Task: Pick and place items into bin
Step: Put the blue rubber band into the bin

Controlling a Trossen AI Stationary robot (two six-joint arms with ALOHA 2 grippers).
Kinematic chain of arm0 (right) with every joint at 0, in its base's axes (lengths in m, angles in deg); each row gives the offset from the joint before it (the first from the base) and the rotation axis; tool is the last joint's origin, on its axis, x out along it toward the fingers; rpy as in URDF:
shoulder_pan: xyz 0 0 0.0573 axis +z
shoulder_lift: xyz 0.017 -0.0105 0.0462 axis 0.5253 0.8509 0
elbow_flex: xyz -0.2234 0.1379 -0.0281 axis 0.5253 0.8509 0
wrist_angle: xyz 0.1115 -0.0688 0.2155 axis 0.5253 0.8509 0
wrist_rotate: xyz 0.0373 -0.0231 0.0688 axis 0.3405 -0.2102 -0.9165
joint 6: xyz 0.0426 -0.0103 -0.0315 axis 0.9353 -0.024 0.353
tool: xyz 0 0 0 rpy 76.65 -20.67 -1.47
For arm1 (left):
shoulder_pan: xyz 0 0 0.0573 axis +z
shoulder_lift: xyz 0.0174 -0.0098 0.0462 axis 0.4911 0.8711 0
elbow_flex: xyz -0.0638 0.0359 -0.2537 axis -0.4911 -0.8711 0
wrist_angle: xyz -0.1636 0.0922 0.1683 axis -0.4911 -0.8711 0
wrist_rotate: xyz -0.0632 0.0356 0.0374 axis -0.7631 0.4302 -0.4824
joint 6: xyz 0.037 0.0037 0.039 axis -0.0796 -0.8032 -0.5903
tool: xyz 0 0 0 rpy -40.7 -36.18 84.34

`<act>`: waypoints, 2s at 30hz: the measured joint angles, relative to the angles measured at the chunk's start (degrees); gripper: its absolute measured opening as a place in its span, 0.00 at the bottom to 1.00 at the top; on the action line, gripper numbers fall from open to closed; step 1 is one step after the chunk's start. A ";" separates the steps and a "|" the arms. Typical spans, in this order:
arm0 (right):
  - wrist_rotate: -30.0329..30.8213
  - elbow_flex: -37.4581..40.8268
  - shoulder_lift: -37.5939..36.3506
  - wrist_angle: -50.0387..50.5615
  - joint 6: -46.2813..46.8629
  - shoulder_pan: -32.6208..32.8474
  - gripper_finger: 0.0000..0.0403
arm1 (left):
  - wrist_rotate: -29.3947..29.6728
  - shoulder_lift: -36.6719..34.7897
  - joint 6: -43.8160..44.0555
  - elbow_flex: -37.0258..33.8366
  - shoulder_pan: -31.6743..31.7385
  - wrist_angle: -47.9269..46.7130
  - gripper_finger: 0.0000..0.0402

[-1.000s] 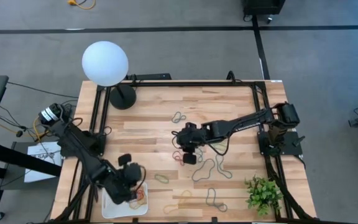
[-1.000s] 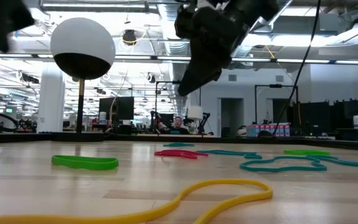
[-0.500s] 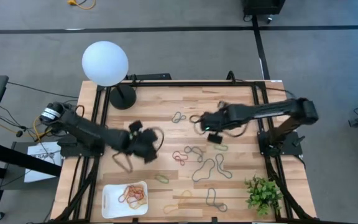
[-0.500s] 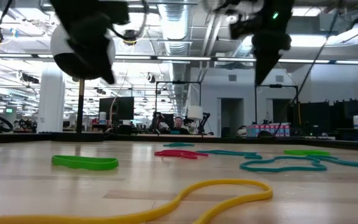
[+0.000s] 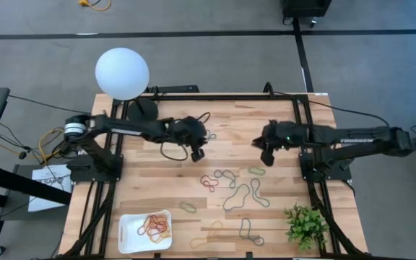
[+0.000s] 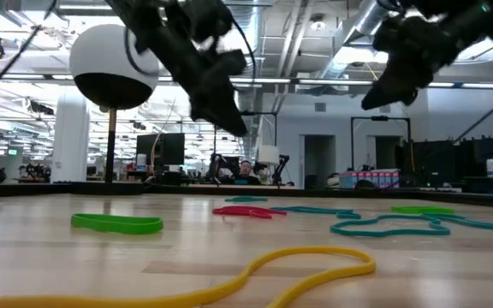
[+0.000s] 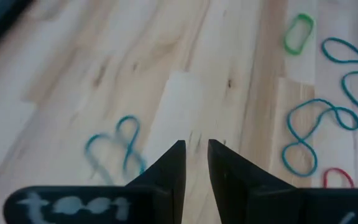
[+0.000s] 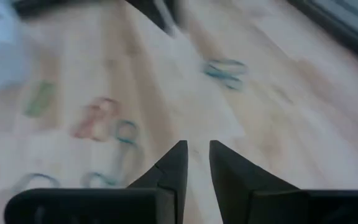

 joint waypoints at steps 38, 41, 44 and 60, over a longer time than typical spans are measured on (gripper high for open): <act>3.45 6.84 7.14 -11.56 1.25 1.77 0.16 | -10.57 6.96 -0.19 6.64 0.99 -14.68 0.01; 3.46 6.84 7.14 -11.56 1.38 1.77 0.16 | -13.54 0.30 -1.25 7.41 -2.06 -25.20 0.00; 3.45 6.84 7.14 -11.54 1.39 1.77 0.16 | -13.63 -7.27 -0.01 7.68 -8.07 -34.14 0.00; 3.38 6.80 7.57 -11.60 3.92 1.81 0.16 | 12.02 -10.38 47.82 7.63 -55.04 -40.95 0.00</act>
